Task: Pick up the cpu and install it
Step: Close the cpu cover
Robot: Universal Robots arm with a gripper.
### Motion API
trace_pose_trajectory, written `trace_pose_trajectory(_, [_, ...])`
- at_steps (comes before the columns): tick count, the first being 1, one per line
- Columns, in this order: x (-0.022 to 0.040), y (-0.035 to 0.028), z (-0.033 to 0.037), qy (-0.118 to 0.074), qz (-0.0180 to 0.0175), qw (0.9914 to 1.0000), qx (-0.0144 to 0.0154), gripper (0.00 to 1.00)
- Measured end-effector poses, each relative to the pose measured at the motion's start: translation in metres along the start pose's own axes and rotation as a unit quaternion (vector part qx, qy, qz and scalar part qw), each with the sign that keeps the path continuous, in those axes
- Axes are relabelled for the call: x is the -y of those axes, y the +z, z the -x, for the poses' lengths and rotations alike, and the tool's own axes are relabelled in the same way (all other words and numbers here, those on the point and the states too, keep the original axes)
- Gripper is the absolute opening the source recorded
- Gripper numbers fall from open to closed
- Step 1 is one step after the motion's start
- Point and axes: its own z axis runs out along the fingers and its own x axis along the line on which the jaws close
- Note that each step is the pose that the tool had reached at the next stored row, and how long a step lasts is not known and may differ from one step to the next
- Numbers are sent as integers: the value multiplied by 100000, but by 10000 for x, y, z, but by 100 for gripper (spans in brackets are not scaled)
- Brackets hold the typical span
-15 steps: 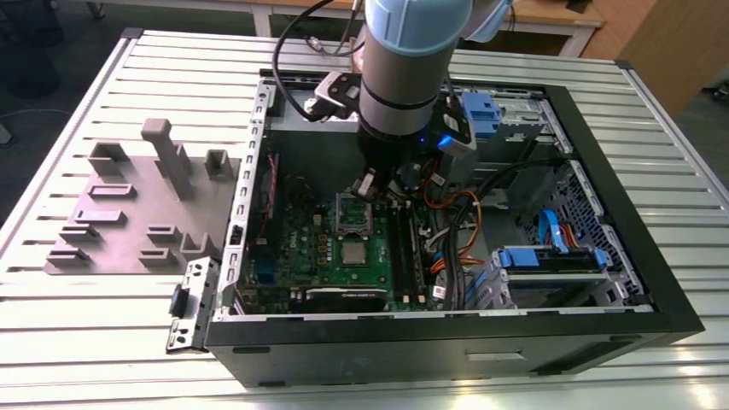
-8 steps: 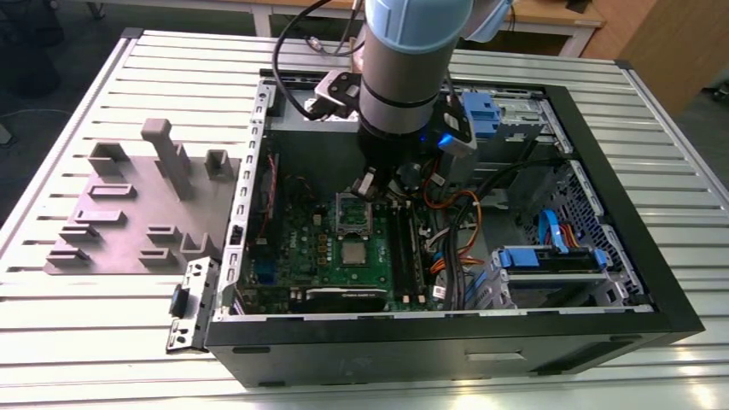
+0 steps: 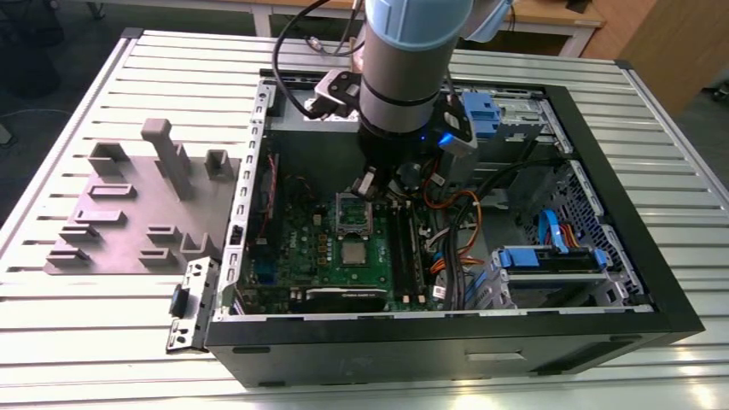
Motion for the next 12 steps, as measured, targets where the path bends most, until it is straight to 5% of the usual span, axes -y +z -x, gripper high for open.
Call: trace_pose_trajectory(12, [-3,-48,6,-1,-106,100000,-174,11])
